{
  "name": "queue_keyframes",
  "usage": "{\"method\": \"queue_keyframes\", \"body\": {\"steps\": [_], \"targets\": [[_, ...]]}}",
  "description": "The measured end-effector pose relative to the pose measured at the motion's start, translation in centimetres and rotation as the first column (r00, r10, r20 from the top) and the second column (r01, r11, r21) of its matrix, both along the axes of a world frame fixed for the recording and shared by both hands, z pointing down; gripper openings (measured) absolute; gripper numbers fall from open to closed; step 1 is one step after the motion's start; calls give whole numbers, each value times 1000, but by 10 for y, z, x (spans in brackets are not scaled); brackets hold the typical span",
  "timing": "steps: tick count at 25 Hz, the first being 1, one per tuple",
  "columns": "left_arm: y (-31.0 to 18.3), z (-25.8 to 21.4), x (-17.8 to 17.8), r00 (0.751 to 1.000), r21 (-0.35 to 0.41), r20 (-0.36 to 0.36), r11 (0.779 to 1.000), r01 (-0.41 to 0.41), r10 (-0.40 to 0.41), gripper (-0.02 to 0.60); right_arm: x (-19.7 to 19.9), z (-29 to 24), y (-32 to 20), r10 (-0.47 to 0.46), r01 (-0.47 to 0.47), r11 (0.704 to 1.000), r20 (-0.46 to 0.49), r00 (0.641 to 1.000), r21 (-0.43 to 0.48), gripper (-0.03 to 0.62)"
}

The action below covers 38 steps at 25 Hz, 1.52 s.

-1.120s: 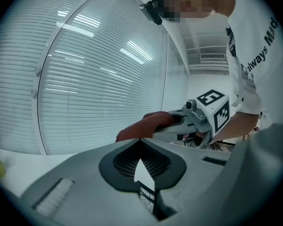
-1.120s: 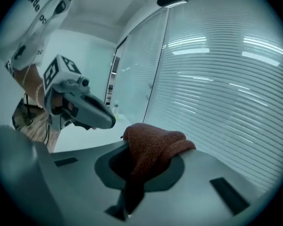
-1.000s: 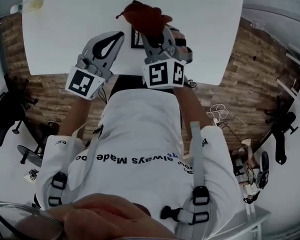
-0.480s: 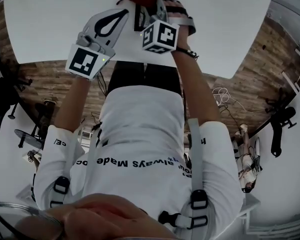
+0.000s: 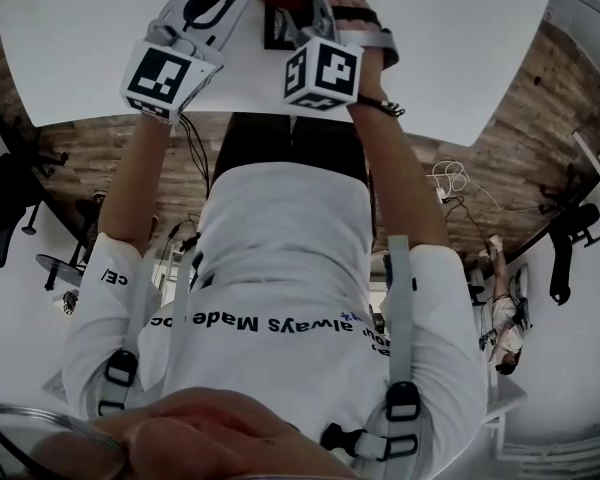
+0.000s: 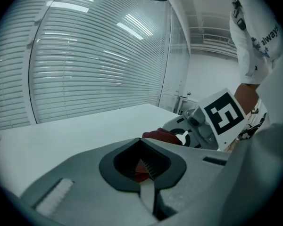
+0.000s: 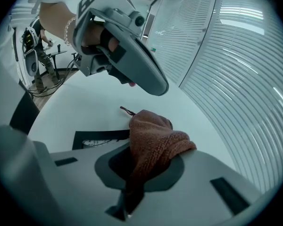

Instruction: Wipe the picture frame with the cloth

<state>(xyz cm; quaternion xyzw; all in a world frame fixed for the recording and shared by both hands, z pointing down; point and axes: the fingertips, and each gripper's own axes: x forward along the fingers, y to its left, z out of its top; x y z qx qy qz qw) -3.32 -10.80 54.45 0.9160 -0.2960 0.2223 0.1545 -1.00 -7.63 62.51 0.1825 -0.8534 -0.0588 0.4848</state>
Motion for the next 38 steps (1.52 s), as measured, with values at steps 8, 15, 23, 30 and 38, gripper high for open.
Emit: {"method": "queue_keyframes", "body": {"steps": [8, 15, 23, 30, 38], "targets": [[-16, 19, 9, 998, -24, 43, 998, -53, 54, 2, 0, 0, 25, -43, 43, 998, -7, 999, -55, 20], [-12, 47, 11, 986, -72, 118, 991, -112, 120, 2, -1, 2, 48, -41, 41, 993, 2, 999, -108, 20], [-13, 73, 28, 971, -140, 136, 974, -176, 195, 2, 3, 3, 62, -51, 50, 989, -1, 999, -139, 20], [-12, 77, 27, 967, -154, 148, 970, -186, 209, 2, 1, 2, 76, -77, 74, 981, -6, 997, -177, 20], [-14, 79, 27, 967, -156, 161, 973, -172, 197, 2, 2, 3, 97, -123, 114, 973, -36, 992, -200, 20]]}}
